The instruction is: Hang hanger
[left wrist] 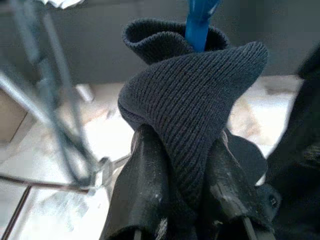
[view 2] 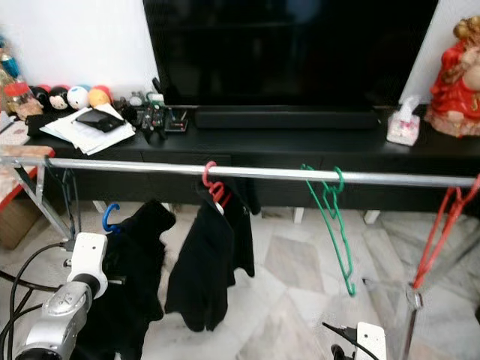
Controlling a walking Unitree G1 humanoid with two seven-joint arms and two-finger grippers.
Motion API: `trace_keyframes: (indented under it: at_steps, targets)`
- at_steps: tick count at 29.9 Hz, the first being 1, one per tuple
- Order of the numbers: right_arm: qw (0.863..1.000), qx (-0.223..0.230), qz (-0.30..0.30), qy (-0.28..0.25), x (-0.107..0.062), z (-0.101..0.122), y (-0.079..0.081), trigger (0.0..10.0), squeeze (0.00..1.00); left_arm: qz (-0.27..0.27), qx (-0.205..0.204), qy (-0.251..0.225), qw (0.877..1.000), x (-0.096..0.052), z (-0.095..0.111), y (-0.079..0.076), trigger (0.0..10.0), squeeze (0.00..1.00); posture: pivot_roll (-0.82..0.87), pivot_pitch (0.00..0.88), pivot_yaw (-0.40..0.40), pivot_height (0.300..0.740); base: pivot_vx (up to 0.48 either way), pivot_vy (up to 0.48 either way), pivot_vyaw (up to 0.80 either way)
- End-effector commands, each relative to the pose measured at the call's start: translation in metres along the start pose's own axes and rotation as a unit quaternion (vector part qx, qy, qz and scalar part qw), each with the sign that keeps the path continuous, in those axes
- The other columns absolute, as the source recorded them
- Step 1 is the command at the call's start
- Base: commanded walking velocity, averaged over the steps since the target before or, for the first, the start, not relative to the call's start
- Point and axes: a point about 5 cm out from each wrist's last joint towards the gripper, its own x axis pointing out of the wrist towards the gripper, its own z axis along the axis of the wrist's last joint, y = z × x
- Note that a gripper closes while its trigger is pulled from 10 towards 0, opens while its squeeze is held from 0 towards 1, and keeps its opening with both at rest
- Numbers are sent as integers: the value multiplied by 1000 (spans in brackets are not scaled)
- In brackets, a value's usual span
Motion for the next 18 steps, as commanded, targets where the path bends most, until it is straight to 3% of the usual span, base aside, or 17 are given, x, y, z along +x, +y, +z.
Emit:
trace_keyframes:
  at_steps: [1,16,18]
  targets:
    - [1000,-7,-3,0,0,3,-3,10000,0,8,3,-17,1000,2,8,3,10000,0,-45,0,0,740,345,0,0]
    - [1000,-7,8,6,0,3,-2,10000,0,17,2,-16,1000,1,7,4,10000,0,-45,6,-3,740,346,0,0]
    - [1000,-7,7,7,0,3,-2,10000,0,24,4,-16,1000,1,7,6,10000,0,-46,9,-3,740,0,0,0]
